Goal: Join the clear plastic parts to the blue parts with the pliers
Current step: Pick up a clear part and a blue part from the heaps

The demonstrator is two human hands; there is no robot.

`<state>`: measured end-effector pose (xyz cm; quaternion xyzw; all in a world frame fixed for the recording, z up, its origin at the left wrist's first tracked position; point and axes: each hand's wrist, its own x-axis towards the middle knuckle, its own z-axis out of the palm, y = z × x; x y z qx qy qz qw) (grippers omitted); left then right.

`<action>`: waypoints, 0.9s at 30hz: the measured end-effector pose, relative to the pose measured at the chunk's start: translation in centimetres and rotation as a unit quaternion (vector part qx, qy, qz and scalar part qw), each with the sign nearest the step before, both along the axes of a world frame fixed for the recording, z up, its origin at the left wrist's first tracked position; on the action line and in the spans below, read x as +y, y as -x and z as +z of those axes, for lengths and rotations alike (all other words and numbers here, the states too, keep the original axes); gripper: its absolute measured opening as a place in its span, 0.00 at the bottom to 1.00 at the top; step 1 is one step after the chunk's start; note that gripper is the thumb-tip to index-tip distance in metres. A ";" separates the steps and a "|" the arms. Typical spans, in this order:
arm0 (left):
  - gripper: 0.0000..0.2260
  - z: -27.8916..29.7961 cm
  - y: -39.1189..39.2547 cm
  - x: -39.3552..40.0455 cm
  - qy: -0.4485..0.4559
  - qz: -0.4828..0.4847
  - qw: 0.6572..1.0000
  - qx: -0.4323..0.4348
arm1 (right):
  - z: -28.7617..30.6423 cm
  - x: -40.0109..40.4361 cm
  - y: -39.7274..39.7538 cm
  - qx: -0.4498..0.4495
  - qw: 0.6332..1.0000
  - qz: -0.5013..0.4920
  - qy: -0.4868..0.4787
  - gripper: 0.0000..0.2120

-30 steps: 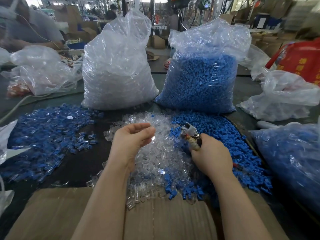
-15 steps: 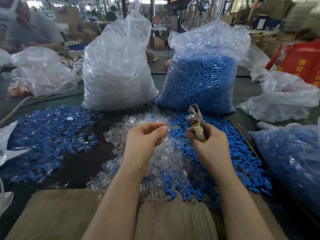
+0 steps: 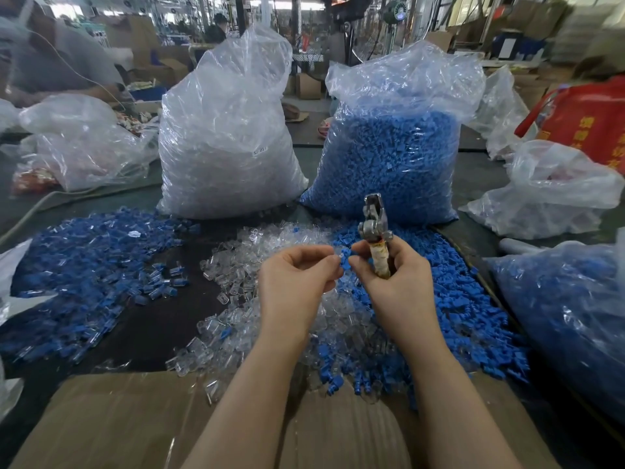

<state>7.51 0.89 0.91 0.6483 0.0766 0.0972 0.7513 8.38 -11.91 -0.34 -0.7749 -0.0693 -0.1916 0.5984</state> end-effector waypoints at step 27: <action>0.06 -0.5 -0.2 -0.4 -0.141 0.071 0.985 -0.074 | 0.0 -0.4 -0.3 0.042 0.999 0.015 0.022 0.08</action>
